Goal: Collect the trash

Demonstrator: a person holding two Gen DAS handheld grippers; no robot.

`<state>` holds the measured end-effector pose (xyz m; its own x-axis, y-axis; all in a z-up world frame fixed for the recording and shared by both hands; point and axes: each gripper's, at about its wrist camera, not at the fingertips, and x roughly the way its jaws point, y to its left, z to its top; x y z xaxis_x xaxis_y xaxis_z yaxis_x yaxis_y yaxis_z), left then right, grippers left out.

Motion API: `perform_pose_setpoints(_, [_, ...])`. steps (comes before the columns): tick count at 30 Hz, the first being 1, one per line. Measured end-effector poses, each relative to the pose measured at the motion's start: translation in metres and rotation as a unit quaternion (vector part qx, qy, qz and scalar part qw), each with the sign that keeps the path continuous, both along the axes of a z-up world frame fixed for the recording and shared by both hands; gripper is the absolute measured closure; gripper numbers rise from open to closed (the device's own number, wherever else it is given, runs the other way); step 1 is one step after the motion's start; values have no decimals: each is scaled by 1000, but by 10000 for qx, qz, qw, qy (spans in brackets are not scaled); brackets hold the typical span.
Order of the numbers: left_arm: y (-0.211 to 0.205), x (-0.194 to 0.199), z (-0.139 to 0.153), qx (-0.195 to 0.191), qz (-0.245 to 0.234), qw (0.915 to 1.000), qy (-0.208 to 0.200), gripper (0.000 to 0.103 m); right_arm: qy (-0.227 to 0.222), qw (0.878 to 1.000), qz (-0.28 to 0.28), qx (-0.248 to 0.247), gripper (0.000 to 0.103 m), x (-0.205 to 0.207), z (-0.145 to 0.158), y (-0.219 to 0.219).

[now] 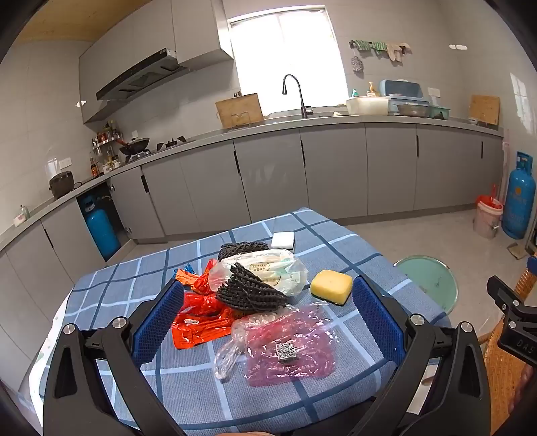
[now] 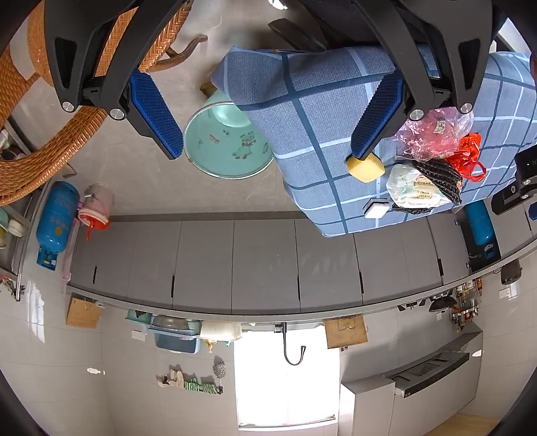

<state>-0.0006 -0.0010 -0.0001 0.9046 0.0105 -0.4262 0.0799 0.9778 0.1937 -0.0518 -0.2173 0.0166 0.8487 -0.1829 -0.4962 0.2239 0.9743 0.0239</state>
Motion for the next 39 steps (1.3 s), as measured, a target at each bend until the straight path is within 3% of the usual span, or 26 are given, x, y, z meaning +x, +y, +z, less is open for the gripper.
perform_pose_setpoints(39, [1, -5, 7, -104, -6, 9999, -75, 4, 1, 10000, 9, 44, 4, 0, -2, 0])
